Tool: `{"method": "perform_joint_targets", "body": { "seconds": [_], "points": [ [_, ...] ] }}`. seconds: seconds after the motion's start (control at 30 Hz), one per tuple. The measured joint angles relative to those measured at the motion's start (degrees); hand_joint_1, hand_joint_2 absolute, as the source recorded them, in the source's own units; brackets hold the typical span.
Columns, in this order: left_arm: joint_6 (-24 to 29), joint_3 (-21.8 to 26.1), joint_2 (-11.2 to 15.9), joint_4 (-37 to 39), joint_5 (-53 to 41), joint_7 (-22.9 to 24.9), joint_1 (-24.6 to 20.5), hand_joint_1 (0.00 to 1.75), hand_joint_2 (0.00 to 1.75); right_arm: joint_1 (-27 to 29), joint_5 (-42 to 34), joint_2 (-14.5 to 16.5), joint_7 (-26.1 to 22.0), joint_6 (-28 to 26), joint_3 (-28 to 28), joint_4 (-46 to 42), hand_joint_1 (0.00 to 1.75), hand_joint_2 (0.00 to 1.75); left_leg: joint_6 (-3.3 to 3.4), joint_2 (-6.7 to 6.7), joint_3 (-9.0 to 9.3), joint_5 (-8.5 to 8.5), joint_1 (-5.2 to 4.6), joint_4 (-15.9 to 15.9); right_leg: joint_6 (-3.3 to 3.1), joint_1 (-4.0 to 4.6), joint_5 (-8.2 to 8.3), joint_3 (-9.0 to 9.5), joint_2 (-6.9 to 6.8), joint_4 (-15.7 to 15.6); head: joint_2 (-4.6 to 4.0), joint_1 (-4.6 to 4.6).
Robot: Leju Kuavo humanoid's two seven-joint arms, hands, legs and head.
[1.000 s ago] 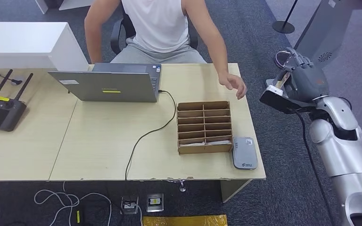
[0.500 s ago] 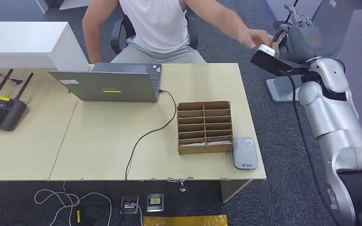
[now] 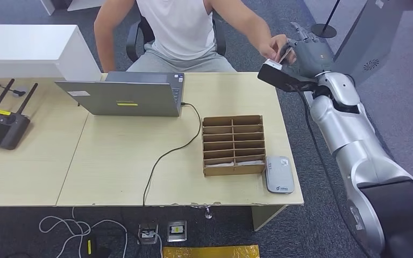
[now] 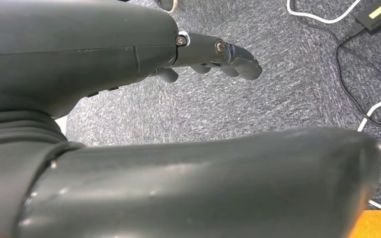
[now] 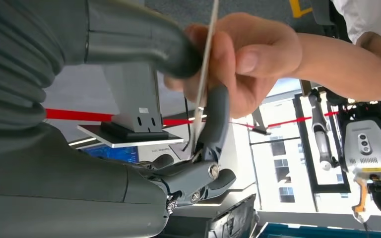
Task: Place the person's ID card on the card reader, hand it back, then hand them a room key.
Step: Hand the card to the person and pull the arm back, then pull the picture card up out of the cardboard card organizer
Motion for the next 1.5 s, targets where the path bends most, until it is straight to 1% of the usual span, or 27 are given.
{"method": "perform_joint_targets", "body": {
  "seconds": [0.27,0.57,0.7,0.77,0.83,0.9,0.93,1.0,1.07,1.2,1.27,1.33,1.5],
  "points": [
    [-0.2,0.0,0.2,0.0,0.0,0.2,0.0,0.0,0.0,-0.2,0.1,1.2,0.2,-3.3,0.4,2.6,0.0,1.75,0.0,0.0,0.0,0.0,0.0,0.0,0.0,0.0,0.0,0.0,0.0,0.0,0.0,0.0],
    [0.2,0.0,0.3,0.0,-0.1,0.2,0.0,0.0,0.0,-1.3,-0.8,1.6,0.3,-7.2,0.4,3.9,0.0,1.75,0.0,0.0,0.01,0.0,0.0,0.0,0.0,0.0,0.0,0.0,0.01,0.0,0.0,0.0],
    [0.6,0.0,0.3,0.0,0.1,0.2,0.0,0.0,0.0,-2.2,-3.9,1.7,-1.1,-9.4,0.3,4.1,0.0,1.75,0.0,0.0,0.01,0.0,0.0,0.0,0.0,0.0,0.0,0.0,0.02,0.0,0.0,-0.01],
    [1.1,0.0,0.3,0.0,0.5,0.2,0.1,0.0,0.0,-2.7,-8.6,2.0,-3.2,-8.8,-0.3,4.1,0.0,1.75,0.0,0.01,0.01,0.0,0.0,0.0,0.0,0.0,0.0,0.01,0.03,0.0,0.0,0.01],
    [1.8,0.0,0.3,0.0,1.2,0.2,0.4,0.0,0.0,-3.0,-16.1,2.5,-5.6,-5.7,-1.5,3.9,0.0,1.75,0.0,0.03,0.02,0.0,0.0,0.0,0.0,0.0,0.0,0.02,0.06,0.0,0.0,0.01],
    [2.3,0.0,0.3,0.0,2.0,0.1,0.8,0.0,0.0,-2.7,-24.8,3.2,-6.8,-0.1,-2.6,2.6,0.0,1.75,0.0,0.09,0.05,0.0,0.0,0.0,0.0,0.01,0.0,0.01,0.09,0.0,0.0,0.0],
    [2.5,0.0,0.2,0.0,2.3,0.1,1.0,0.0,0.0,-2.2,-29.0,3.5,-6.6,3.1,-3.0,1.4,0.0,1.75,-0.01,0.11,0.08,0.0,0.01,0.0,0.0,0.02,0.0,0.01,0.09,0.0,0.0,0.0],
    [2.7,0.0,0.2,0.0,2.8,-0.1,1.5,0.0,0.0,0.1,-36.3,3.6,-4.6,9.0,-3.3,-2.5,0.0,1.75,-0.01,0.11,0.12,0.0,0.04,0.0,0.0,0.05,0.0,0.03,0.08,0.0,0.0,0.0],
    [3.0,0.0,0.1,0.0,3.3,-0.1,1.8,0.0,0.0,3.8,-42.5,3.4,-1.8,13.8,-3.3,-7.9,0.0,1.75,-0.01,0.1,0.13,-0.01,0.05,0.0,-0.01,0.06,-0.01,0.04,0.07,0.0,0.0,0.0],
    [3.5,0.1,0.1,0.0,4.2,-0.1,2.3,0.0,0.0,12.7,-53.0,2.5,1.6,20.3,-3.4,-19.7,0.0,1.75,-0.01,0.1,0.15,-0.01,0.06,0.0,-0.01,0.06,-0.01,0.05,0.07,0.0,0.0,0.0],
    [4.0,0.2,0.1,0.0,4.6,-0.1,2.4,0.0,0.0,17.3,-56.8,1.8,2.7,22.1,-3.8,-25.8,0.0,1.75,-0.01,0.11,0.15,-0.02,0.05,0.0,-0.01,0.06,-0.01,0.06,0.07,0.0,0.0,0.01],
    [4.3,0.3,0.1,0.0,4.9,-0.1,2.5,0.0,0.0,21.6,-58.5,1.2,3.8,23.2,-4.2,-31.6,0.0,1.75,-0.01,0.12,0.14,-0.02,0.05,0.0,-0.01,0.05,-0.01,0.04,0.08,0.0,0.0,0.0],
    [4.8,0.6,0.1,0.0,5.3,0.0,2.7,0.0,0.0,28.8,-61.0,-0.6,6.9,25.3,-5.4,-43.1,0.0,1.75,-0.03,0.16,0.19,-0.03,0.05,0.0,-0.01,0.05,-0.01,0.05,0.1,0.0,0.0,0.01]
  ]
}}
